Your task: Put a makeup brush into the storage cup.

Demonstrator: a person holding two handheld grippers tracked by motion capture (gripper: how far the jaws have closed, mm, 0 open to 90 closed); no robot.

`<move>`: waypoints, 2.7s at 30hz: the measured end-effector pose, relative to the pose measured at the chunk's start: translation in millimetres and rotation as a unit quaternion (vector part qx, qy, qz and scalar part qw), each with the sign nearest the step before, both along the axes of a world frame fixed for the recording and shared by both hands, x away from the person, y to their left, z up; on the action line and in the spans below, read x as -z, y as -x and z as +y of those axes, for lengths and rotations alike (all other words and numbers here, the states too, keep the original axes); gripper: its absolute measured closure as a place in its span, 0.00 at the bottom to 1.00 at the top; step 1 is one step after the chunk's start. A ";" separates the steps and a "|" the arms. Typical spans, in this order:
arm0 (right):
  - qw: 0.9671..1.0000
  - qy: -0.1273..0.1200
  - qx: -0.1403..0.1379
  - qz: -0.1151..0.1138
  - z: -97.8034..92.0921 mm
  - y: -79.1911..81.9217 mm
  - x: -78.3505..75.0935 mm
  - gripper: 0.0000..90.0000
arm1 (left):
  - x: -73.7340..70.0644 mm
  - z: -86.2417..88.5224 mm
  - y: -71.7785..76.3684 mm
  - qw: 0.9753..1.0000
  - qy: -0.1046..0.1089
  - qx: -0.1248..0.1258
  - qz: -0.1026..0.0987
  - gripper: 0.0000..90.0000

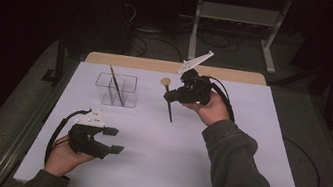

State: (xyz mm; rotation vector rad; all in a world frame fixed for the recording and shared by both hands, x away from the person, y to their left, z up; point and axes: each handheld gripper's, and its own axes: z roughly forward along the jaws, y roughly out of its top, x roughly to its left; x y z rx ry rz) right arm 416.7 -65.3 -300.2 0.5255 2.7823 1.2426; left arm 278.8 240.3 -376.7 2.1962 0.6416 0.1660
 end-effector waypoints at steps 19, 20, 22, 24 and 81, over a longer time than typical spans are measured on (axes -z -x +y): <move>1.000 0.001 -0.006 -0.002 22.2 -16.6 -10.7 0.92 | 2.0 0.9 0.0 1.000 0.002 -0.002 0.003 0.37; 1.000 0.002 -0.007 -0.004 22.9 -17.6 -11.6 0.92 | 2.1 0.9 -0.1 1.000 0.003 -0.001 0.003 0.37; 1.000 0.002 -0.009 -0.007 24.3 -19.5 -13.0 0.92 | 2.0 0.9 -0.3 1.000 0.001 0.000 0.001 0.37; 1.000 0.001 -0.007 -0.003 25.4 -20.2 -14.2 0.92 | 2.1 0.5 0.6 1.000 0.003 -0.002 0.006 0.37; 1.000 0.003 -0.015 -0.006 77.1 -61.4 -38.0 0.92 | 3.0 7.7 0.4 1.000 0.002 -0.003 0.002 0.35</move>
